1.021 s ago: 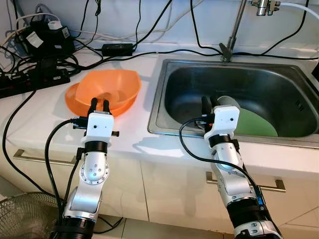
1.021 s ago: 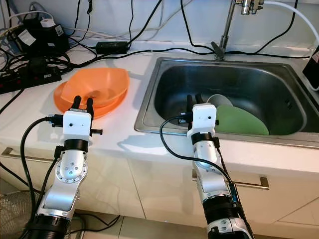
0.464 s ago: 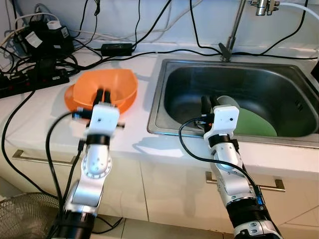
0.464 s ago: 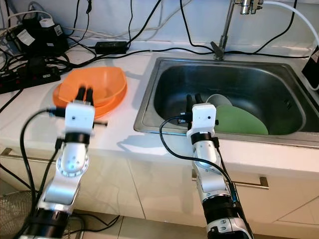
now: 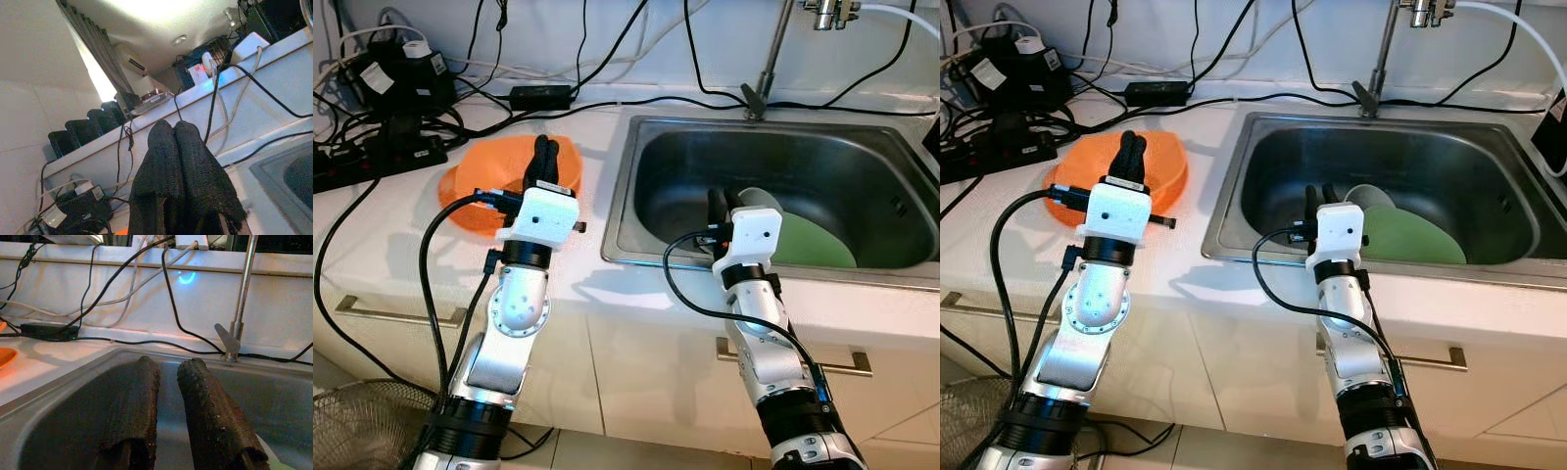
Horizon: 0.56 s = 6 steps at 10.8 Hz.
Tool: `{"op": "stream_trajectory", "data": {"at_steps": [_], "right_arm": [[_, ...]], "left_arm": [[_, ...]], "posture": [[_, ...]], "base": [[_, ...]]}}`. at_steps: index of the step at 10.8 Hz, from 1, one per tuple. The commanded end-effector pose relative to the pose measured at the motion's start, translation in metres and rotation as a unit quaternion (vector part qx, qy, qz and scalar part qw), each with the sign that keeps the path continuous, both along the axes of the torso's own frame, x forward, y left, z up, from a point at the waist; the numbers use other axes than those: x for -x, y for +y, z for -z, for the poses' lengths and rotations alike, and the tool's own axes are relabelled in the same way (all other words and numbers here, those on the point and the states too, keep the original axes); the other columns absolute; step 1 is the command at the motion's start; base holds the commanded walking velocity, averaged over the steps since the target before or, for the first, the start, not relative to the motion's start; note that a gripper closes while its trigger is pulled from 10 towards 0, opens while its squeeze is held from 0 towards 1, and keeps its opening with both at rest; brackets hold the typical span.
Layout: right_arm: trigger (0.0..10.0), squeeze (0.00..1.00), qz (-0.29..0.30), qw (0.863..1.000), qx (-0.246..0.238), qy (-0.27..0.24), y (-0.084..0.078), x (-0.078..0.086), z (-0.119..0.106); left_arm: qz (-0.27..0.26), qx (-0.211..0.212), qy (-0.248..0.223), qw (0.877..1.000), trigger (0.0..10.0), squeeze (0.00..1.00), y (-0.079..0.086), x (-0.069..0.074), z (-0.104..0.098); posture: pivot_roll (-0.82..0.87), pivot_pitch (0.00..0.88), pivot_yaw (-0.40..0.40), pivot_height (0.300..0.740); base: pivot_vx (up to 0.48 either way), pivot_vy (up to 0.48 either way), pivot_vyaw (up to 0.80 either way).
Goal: Kitchen organization
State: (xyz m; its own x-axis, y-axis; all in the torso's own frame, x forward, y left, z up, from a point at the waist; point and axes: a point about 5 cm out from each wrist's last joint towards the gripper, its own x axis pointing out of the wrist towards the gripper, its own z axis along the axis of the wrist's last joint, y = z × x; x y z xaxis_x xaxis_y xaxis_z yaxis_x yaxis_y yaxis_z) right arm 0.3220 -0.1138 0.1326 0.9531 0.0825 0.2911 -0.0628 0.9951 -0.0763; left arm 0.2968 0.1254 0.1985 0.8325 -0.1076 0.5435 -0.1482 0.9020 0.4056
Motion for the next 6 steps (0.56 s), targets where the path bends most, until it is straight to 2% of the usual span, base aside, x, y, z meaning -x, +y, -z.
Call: {"op": "stream_trajectory", "data": {"at_steps": [1,2,3,5,6], "right_arm": [[10.0,0.00,0.000,1.000,0.004,0.021,0.002,-0.001,0.008],[10.0,0.00,-0.001,1.000,0.003,0.022,0.003,0.000,0.009],[10.0,0.00,-0.001,1.000,0.002,0.023,0.004,0.000,0.009],[10.0,0.00,-0.004,1.000,0.002,0.024,0.005,-0.001,0.010],[10.0,0.00,-0.004,1.000,0.002,0.024,0.005,-0.001,0.010]], "left_arm": [[0.001,0.003,-0.005,1.000,10.0,0.00,0.000,0.003,-0.002],[-0.020,0.023,0.001,1.000,10.0,1.00,0.007,0.008,0.003],[-0.045,0.043,0.001,0.998,10.0,1.00,0.016,0.010,0.003],[-0.058,0.062,0.015,0.996,10.0,1.00,0.028,0.015,0.011],[-0.060,0.063,0.018,0.996,10.0,1.00,0.029,0.018,0.013]], "posture": [[0.10,0.000,0.046,0.740],[0.10,0.000,0.047,0.740],[0.11,0.000,0.046,0.740],[0.11,0.000,0.046,0.740],[0.11,0.000,0.046,0.740]], "base": [[0.000,0.000,0.00],[0.000,0.000,0.00],[0.000,0.000,0.00],[0.000,0.000,0.00],[0.000,0.000,0.00]]}}
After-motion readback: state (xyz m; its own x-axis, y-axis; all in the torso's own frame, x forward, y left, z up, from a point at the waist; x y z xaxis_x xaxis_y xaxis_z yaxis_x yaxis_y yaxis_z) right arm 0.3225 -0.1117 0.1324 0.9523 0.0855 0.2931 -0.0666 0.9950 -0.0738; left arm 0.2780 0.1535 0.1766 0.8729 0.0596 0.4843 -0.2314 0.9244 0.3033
